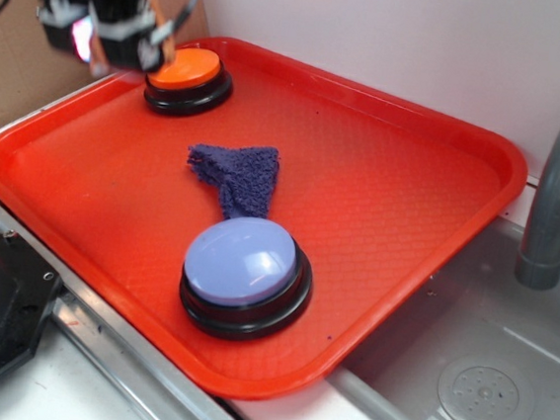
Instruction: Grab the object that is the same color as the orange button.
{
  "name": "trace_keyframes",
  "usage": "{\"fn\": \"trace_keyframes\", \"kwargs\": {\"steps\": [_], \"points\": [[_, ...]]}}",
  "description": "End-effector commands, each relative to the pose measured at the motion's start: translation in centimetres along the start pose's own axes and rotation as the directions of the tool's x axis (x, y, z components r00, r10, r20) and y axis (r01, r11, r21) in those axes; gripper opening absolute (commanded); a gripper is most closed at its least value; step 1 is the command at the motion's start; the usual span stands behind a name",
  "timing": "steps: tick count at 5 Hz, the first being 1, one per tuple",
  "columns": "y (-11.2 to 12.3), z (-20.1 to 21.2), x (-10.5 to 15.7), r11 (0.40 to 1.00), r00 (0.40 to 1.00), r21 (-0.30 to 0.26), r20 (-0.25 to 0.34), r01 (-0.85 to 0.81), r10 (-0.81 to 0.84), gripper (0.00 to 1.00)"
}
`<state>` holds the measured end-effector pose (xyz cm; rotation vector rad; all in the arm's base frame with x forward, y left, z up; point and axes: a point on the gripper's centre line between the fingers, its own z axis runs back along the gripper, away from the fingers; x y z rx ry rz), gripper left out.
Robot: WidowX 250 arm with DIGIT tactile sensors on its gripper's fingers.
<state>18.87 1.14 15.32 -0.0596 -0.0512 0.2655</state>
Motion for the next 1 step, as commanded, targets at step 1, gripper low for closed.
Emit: {"fn": "trace_keyframes", "kwargs": {"steps": [1], "points": [[-1.3, 4.39, 2.93, 0.99, 0.997, 0.123, 0.03, 0.069, -0.074, 0.0]]}}
